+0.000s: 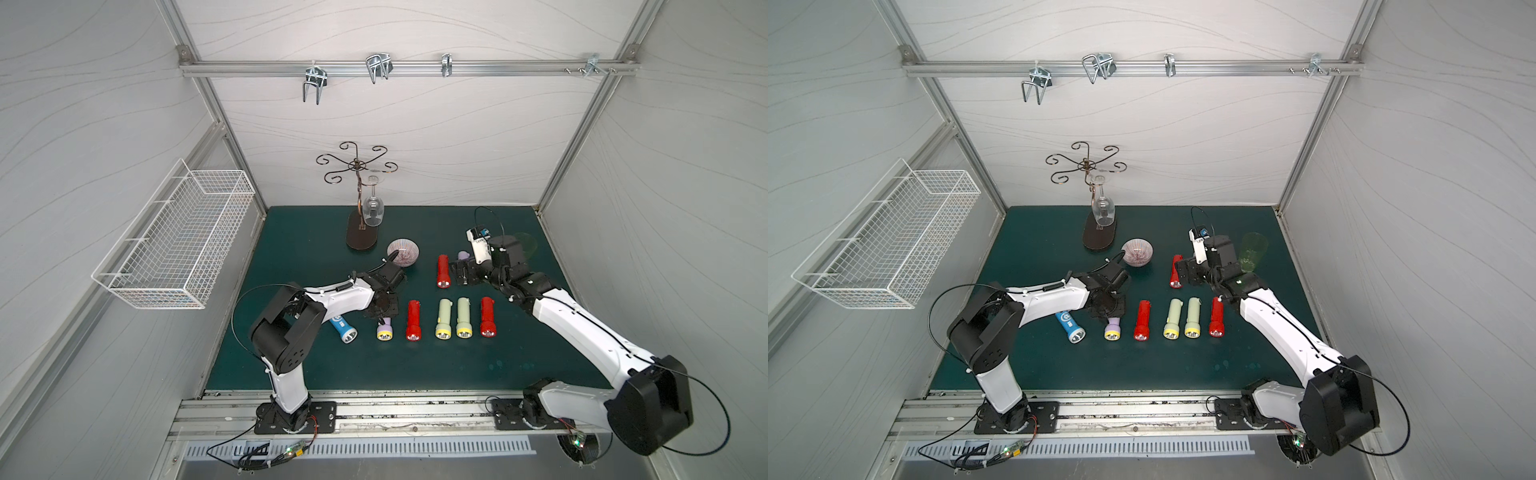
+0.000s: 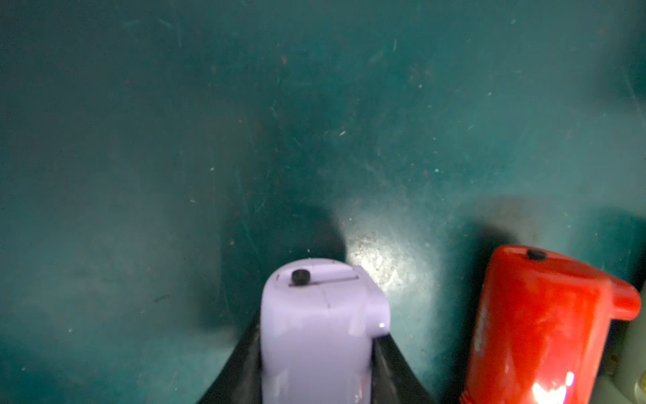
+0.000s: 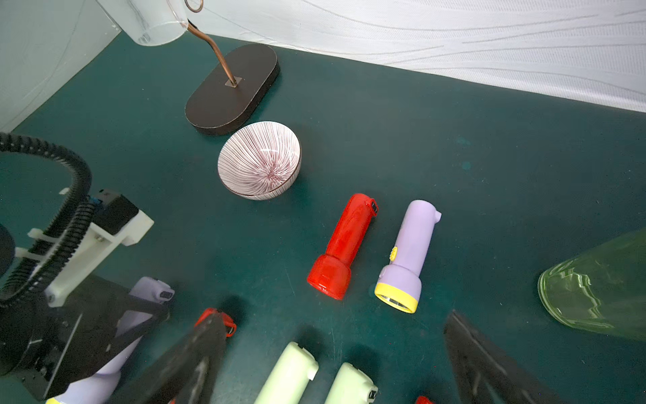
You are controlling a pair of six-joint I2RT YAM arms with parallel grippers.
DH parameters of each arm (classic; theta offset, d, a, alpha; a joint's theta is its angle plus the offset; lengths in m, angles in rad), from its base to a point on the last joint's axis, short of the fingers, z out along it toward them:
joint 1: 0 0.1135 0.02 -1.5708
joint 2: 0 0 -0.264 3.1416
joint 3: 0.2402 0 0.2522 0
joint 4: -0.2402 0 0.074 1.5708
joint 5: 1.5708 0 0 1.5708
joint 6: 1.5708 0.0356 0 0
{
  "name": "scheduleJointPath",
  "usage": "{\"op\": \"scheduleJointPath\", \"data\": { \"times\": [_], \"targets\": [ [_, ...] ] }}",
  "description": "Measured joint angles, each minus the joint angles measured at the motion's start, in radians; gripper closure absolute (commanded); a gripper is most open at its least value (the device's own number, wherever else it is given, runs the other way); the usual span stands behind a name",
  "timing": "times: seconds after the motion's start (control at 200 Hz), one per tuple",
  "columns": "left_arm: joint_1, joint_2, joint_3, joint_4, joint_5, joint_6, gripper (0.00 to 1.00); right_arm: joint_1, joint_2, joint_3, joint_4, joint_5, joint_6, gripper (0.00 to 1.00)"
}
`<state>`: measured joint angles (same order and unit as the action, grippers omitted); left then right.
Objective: Close the plug at the bottom of the flashlight
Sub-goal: Place the flashlight at the center of the board.
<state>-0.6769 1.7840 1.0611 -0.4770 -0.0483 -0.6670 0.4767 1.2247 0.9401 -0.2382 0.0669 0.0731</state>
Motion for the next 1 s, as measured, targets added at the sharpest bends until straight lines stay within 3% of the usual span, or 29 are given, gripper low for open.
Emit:
{"op": "scheduleJointPath", "data": {
  "times": [0.09, 0.18, 0.195, 0.205, 0.285, 0.295, 0.315, 0.54, 1.0],
  "targets": [
    [0.000, 0.000, 0.000, -0.002, -0.010, 0.002, 0.47, 0.000, 0.003, 0.005, -0.006, -0.002, 0.000, 0.01],
    [0.000, -0.001, 0.000, 0.003, -0.021, 0.001, 0.44, 0.000, 0.003, 0.005, -0.013, -0.011, 0.000, 0.01],
    [0.000, -0.001, 0.000, 0.003, -0.022, 0.000, 0.30, 0.000, 0.003, 0.005, -0.014, -0.013, 0.000, 0.01],
    [0.000, -0.001, 0.000, 0.003, -0.023, 0.000, 0.26, 0.000, 0.003, 0.005, -0.015, -0.014, 0.000, 0.01],
    [0.000, -0.006, 0.000, 0.006, -0.030, -0.003, 0.22, 0.000, 0.001, 0.005, -0.021, -0.020, -0.001, 0.01],
    [0.000, -0.007, 0.000, 0.006, -0.031, -0.005, 0.07, 0.000, 0.000, 0.005, -0.021, -0.021, -0.001, 0.01],
    [0.000, -0.009, 0.000, 0.004, -0.032, -0.004, 0.01, 0.000, -0.001, 0.005, -0.023, -0.021, -0.001, 0.01],
    [0.000, -0.087, -0.002, 0.004, -0.079, -0.019, 0.01, 0.000, -0.023, 0.005, -0.026, -0.026, -0.002, 0.01],
    [0.006, -0.502, -0.155, 0.098, -0.328, 0.000, 0.01, 0.000, -0.031, 0.005, -0.031, -0.026, -0.002, 0.01]
  ]
}}
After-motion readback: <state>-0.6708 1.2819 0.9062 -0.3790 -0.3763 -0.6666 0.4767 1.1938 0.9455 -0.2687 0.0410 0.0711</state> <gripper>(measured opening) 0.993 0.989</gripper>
